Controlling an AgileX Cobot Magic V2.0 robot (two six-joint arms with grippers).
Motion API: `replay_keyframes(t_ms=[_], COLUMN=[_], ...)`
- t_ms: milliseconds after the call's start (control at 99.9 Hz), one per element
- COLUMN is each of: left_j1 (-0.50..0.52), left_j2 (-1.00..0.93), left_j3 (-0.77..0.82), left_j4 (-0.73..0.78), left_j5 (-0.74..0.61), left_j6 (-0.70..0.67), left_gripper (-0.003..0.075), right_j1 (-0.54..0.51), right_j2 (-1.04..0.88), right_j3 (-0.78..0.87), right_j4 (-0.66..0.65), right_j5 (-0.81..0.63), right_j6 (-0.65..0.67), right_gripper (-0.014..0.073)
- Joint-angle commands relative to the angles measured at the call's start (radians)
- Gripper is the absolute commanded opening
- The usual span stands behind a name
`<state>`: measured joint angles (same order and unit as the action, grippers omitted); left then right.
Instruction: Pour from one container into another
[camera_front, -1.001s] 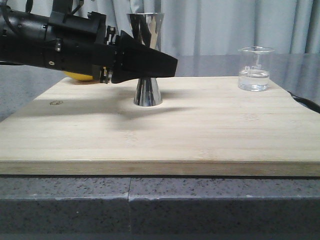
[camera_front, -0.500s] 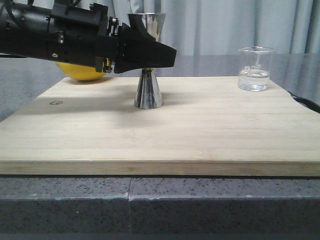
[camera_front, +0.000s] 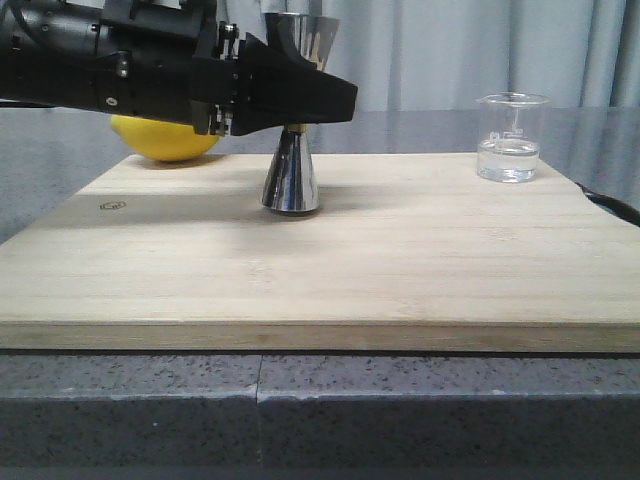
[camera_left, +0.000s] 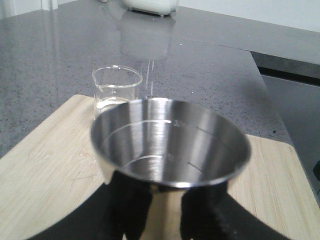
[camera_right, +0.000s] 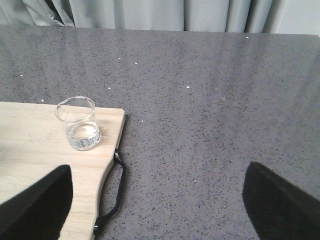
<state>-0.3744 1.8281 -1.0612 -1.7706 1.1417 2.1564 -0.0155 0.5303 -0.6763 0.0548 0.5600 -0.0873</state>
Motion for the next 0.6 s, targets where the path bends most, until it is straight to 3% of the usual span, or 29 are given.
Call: replay_keyframes(t_ms=[0,591], left_j1=[-0.007,-0.007], left_j2=[-0.039,-0.059], left_j3=[-0.049,-0.097], left_j4=[-0.08,-0.08], left_j5=[0.113,0.126], left_j6=[0.003,-0.008], left_gripper=[0.0238,0.0238], right_j1=[0.0,0.006], right_j2=[0.013,0.016], right_j3=[-0.034,-0.032], right_j4=[-0.007,-0.007], right_j5=[-0.084,-0.082], right_j6=[-0.004,-0.019], right_gripper=[0.0629,0.0629])
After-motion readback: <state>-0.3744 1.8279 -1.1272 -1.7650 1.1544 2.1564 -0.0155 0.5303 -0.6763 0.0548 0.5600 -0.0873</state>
